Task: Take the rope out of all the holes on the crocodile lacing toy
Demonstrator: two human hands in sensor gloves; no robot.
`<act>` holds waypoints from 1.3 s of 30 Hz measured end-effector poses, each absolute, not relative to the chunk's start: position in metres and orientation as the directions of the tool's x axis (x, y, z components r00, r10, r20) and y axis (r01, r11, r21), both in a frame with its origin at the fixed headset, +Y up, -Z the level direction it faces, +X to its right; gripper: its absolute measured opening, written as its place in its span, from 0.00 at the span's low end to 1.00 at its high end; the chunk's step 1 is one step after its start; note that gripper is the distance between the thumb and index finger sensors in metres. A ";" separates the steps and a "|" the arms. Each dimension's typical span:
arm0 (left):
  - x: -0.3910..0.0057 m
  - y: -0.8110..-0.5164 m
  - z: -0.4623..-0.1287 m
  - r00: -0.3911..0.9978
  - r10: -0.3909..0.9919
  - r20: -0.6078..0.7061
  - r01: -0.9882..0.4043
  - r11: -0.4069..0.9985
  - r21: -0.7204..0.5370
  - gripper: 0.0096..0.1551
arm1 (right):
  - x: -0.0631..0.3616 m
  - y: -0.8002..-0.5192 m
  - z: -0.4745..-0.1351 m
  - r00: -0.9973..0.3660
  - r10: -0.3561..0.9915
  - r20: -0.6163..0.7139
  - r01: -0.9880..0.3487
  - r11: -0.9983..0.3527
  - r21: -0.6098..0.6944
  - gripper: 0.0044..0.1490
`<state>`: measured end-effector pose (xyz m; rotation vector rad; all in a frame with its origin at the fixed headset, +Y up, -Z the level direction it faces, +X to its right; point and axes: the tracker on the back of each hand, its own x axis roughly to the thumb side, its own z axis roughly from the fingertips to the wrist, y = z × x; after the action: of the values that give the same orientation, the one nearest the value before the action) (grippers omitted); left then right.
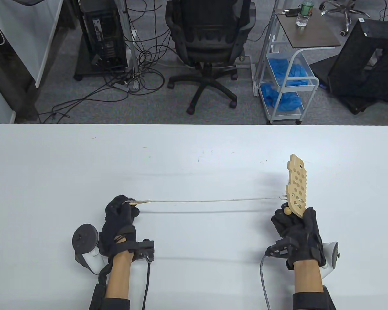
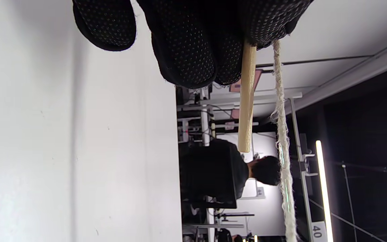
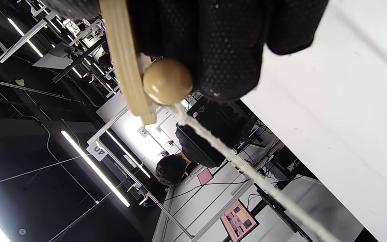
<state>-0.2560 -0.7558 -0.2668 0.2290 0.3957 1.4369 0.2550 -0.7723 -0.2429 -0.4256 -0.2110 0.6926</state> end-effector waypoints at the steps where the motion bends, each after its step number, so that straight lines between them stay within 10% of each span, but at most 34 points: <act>1: -0.256 -0.756 -0.267 0.074 0.989 -0.126 -0.917 0.117 0.380 0.24 | 0.256 -0.773 -0.243 0.755 0.654 0.050 -0.569 0.691 -0.446 0.32; 20: -0.255 -0.757 -0.267 0.012 0.993 -0.122 -0.927 0.057 0.371 0.24 | 0.255 -0.776 -0.244 0.761 0.646 0.061 -0.556 0.698 -0.451 0.32; 39: -0.220 -0.747 -0.277 0.293 0.956 -0.031 -0.935 0.293 0.199 0.23 | 0.218 -0.775 -0.253 0.473 0.879 -0.056 -0.834 0.427 -0.351 0.31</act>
<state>-0.2201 -0.7469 -0.2775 0.1522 0.1543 1.2657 0.2180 -0.7747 -0.2534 -0.3530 -0.1436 1.0746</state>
